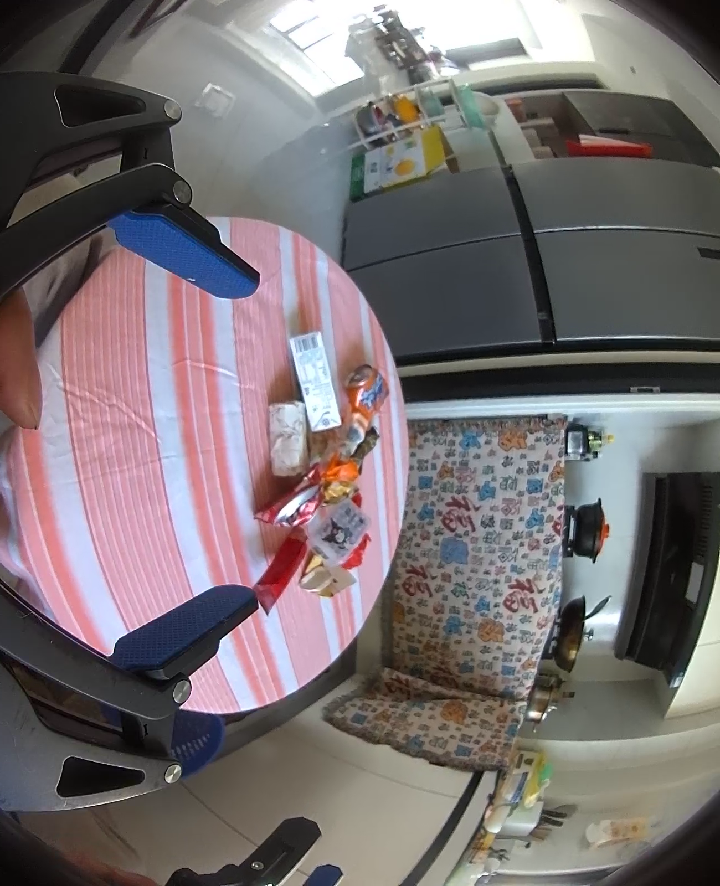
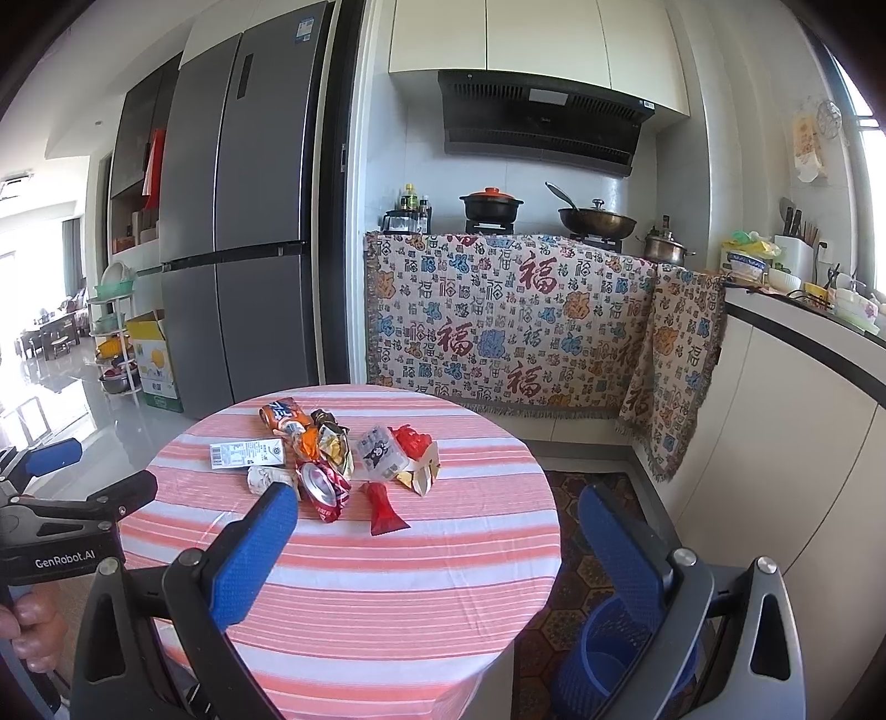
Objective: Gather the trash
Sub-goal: 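Grasp the red snack wrapper with the right tool while the left tool approaches the pile, then grasp the crushed red soda can with the left tool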
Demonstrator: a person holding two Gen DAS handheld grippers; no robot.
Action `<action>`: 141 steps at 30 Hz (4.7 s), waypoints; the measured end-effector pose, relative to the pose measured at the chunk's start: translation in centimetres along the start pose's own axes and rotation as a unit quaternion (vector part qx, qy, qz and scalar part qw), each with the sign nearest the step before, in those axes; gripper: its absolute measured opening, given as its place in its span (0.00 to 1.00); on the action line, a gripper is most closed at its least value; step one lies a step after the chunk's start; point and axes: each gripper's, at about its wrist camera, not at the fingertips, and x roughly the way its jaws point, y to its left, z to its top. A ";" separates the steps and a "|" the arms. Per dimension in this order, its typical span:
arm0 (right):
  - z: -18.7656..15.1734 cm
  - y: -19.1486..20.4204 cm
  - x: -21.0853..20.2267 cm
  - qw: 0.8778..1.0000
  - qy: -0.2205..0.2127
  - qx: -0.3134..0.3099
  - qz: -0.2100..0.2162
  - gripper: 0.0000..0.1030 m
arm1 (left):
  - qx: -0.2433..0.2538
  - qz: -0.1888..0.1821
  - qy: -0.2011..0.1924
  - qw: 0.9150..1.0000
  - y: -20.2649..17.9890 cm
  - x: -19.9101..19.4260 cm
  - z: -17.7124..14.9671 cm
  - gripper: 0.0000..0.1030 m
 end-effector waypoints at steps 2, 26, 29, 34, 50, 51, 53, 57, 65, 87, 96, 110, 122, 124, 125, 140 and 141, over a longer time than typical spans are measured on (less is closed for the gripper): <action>-0.2 -0.1 0.3 1.000 0.003 0.000 0.000 1.00 | -0.004 -0.007 0.003 1.000 0.4 0.6 -0.2 1.00; -3.9 0.0 9.1 0.996 0.079 0.010 0.050 1.00 | -0.020 0.012 0.068 0.997 1.3 8.5 -2.6 1.00; -4.0 0.2 10.0 0.995 0.085 0.005 0.051 1.00 | -0.021 0.017 0.072 0.997 1.4 9.0 -2.7 1.00; -3.4 0.5 12.2 0.994 0.092 -0.005 0.056 1.00 | -0.018 0.027 0.077 0.996 1.7 9.4 -3.0 1.00; -3.0 6.1 26.3 0.954 0.240 -0.063 0.171 0.63 | -0.056 -0.005 0.120 0.991 6.1 13.2 -3.8 1.00; -3.3 6.5 27.1 0.951 0.248 -0.068 0.173 0.63 | -0.054 -0.005 0.121 0.991 6.0 13.4 -3.9 1.00; -3.8 7.0 28.7 0.947 0.262 -0.077 0.166 0.63 | -0.055 -0.010 0.123 0.991 6.0 13.7 -4.2 1.00; -5.2 7.1 31.0 0.939 0.294 -0.079 0.160 0.59 | -0.049 -0.020 0.133 0.990 5.1 14.4 -4.4 1.00; -6.5 3.9 29.2 0.946 0.286 -0.034 0.150 0.25 | -0.037 -0.026 0.142 0.989 1.7 15.1 -3.9 0.99; -10.8 -2.5 23.3 0.961 0.255 -0.003 0.109 0.25 | -0.151 -0.075 0.211 0.963 -4.3 26.8 -0.4 0.34; -11.1 -3.8 22.5 0.960 0.247 0.026 0.127 0.25 | -0.141 -0.111 0.216 0.960 -3.9 23.6 -1.1 0.22; -10.9 -1.2 22.5 0.947 0.275 0.009 0.167 0.37 | -0.114 -0.143 0.253 0.950 1.8 17.5 -5.8 0.39; -9.7 -1.2 23.7 0.948 0.276 -0.001 0.162 0.52 | -0.148 -0.192 0.256 0.936 2.2 18.8 -6.6 0.18; -9.8 -1.0 24.2 0.944 0.287 -0.002 0.163 0.34 | -0.133 -0.181 0.248 0.942 1.8 18.0 -6.2 0.16; -9.8 -1.0 24.2 0.943 0.290 -0.001 0.163 0.13 | -0.121 -0.171 0.241 0.948 1.5 17.4 -5.9 0.16; -7.4 -3.6 19.9 0.958 0.238 0.043 0.152 0.12 | -0.058 -0.141 0.216 0.964 0.1 14.9 -5.0 0.17; -7.5 -3.5 19.9 0.958 0.240 0.041 0.151 0.12 | -0.057 -0.137 0.221 0.964 0.3 15.1 -5.3 0.17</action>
